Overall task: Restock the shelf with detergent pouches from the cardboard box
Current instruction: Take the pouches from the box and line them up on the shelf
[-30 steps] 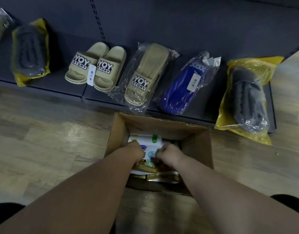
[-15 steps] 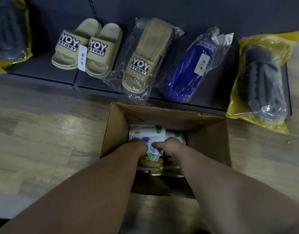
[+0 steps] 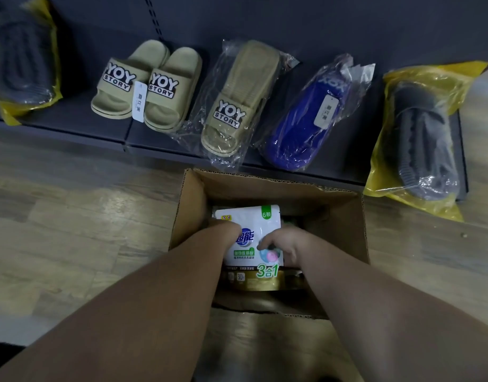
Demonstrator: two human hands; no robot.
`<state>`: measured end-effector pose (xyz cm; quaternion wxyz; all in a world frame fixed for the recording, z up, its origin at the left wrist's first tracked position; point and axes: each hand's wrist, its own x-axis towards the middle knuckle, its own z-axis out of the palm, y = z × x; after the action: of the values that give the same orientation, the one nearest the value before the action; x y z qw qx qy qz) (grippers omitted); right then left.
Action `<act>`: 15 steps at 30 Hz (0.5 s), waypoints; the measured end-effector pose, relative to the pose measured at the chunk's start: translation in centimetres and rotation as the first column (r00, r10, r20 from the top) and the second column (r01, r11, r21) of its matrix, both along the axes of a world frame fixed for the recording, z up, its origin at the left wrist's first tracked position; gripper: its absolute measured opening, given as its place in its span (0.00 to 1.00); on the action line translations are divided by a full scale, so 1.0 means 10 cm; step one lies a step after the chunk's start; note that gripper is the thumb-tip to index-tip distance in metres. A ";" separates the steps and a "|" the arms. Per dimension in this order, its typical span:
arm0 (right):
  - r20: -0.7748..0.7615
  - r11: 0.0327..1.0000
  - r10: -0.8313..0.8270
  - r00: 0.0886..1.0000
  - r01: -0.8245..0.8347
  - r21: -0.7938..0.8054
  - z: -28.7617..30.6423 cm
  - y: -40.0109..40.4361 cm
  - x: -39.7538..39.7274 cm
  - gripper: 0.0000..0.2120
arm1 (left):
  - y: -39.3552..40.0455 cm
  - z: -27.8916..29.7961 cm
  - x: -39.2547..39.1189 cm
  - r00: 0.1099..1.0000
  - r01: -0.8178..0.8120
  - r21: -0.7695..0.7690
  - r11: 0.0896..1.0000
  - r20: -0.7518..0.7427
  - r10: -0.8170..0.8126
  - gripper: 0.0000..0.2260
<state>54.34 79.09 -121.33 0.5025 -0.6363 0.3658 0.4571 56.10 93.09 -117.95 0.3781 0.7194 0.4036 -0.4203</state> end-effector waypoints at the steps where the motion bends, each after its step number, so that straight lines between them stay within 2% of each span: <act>1: 0.015 1.000 -0.007 1.000 0.007 -0.007 0.09 -0.01 0.01 0.22 | 0.01 0.09 0.02 1.000 -0.023 -0.021 1.000 0.006 0.023 0.24; 5: 0.085 0.995 -0.100 0.991 0.098 0.019 0.43 -0.08 0.01 0.17 | 0.05 0.24 0.05 0.972 -0.194 -0.140 0.971 0.104 0.209 0.30; 7: 0.131 0.991 -0.131 0.983 0.127 0.035 0.58 -0.12 -0.01 0.22 | 0.06 0.30 0.02 0.933 -0.273 -0.217 0.937 0.177 0.313 0.33; 8: 0.156 0.989 -0.149 0.977 0.143 0.049 0.65 -0.14 -0.01 0.22 | 0.04 0.44 0.00 0.914 -0.283 -0.249 0.926 0.222 0.339 0.29; 11: 0.236 0.987 -0.160 0.959 0.148 0.070 0.95 -0.23 -0.02 0.14 | -0.03 0.83 -0.10 0.861 -0.300 -0.322 0.898 0.314 0.401 0.16; 15: 0.372 0.991 -0.119 0.921 0.085 0.105 1.30 -0.31 0.04 0.12 | -0.07 1.12 -0.14 0.760 -0.303 -0.374 0.876 0.460 0.459 0.13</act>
<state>54.79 76.00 -108.34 0.6138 -0.6698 0.2747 0.3148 54.68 92.35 -106.76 0.6503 0.6486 0.3580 -0.1681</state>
